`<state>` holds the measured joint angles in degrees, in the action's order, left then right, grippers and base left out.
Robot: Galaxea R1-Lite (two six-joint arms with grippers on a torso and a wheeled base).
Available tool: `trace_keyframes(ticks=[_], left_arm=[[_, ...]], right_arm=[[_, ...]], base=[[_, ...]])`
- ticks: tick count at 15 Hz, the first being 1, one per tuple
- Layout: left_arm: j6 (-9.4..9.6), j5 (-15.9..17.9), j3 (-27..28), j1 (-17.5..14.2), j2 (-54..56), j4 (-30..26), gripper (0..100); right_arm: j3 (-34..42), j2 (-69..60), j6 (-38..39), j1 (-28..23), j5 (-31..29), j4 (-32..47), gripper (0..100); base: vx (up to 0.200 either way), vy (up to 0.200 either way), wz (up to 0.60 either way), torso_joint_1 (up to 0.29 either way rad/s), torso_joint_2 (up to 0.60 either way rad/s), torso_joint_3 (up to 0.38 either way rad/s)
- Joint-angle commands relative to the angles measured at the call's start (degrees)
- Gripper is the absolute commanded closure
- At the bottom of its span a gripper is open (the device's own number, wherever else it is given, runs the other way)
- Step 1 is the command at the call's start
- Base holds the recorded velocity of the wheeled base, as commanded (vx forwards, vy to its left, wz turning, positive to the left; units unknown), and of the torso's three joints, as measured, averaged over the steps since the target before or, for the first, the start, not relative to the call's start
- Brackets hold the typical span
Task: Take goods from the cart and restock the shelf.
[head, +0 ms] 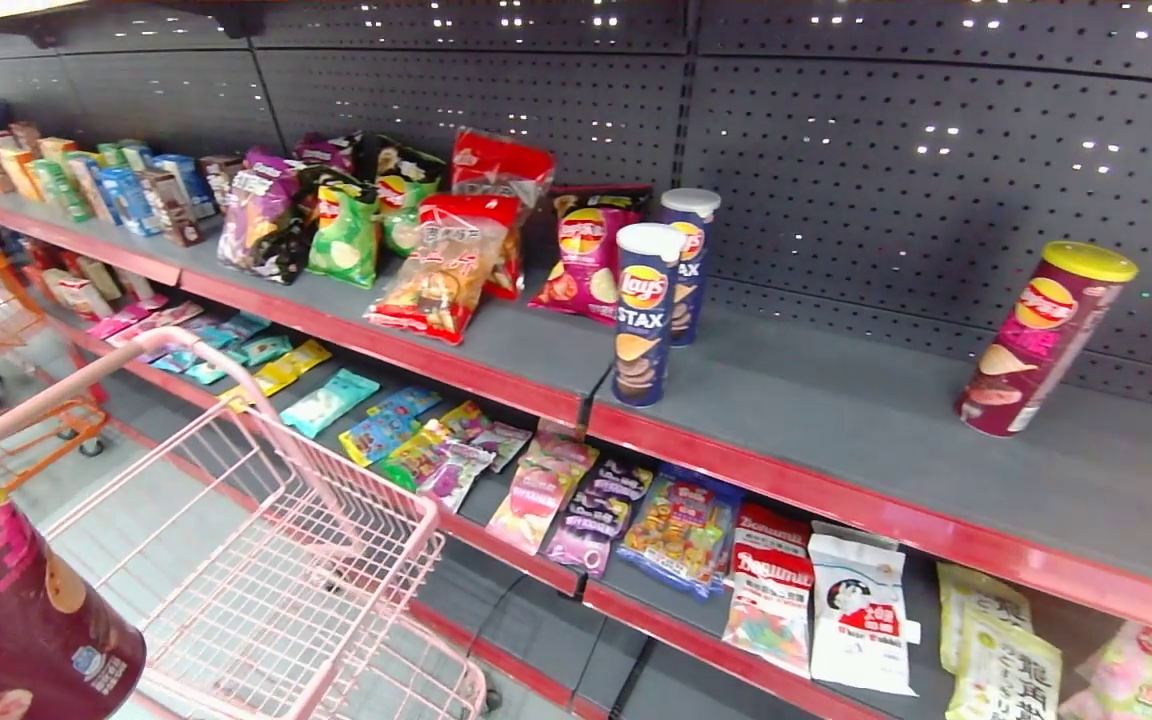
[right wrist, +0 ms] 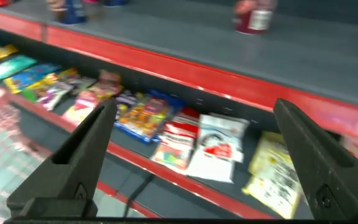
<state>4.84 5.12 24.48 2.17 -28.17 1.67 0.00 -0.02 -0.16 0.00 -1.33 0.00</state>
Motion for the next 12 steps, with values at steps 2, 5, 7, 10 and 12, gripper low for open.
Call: trace_keyframes(ticks=[2,5,7,10,12], left_arm=[[-0.01,0.15,-0.75,0.03,0.66,0.00,100],[-0.01,0.15,-1.63,0.03,3.30,-2.90,100],[-0.01,0.07,-1.45,0.03,4.18,-4.75,100],[-0.01,-0.02,-1.19,0.03,4.71,-5.01,100],[0.35,0.07,-1.54,0.20,5.23,-5.45,100]], right_arm=[[0.00,0.02,-0.02,0.00,0.01,0.00,0],[0.00,0.02,-0.02,0.00,0.01,0.00,0],[0.00,0.02,-0.02,0.00,0.01,0.00,0],[0.00,0.02,-0.02,0.00,0.01,0.00,0],[0.00,0.02,-0.02,0.00,0.01,0.00,0]], base=[[0.000,0.000,-0.60,0.010,0.00,0.009],[0.000,0.000,-0.60,0.004,0.00,0.001],[0.000,0.000,-0.60,0.000,0.00,0.002],[0.000,0.000,-0.20,0.001,0.00,-0.001],[0.000,0.000,0.00,0.000,0.00,0.000]])
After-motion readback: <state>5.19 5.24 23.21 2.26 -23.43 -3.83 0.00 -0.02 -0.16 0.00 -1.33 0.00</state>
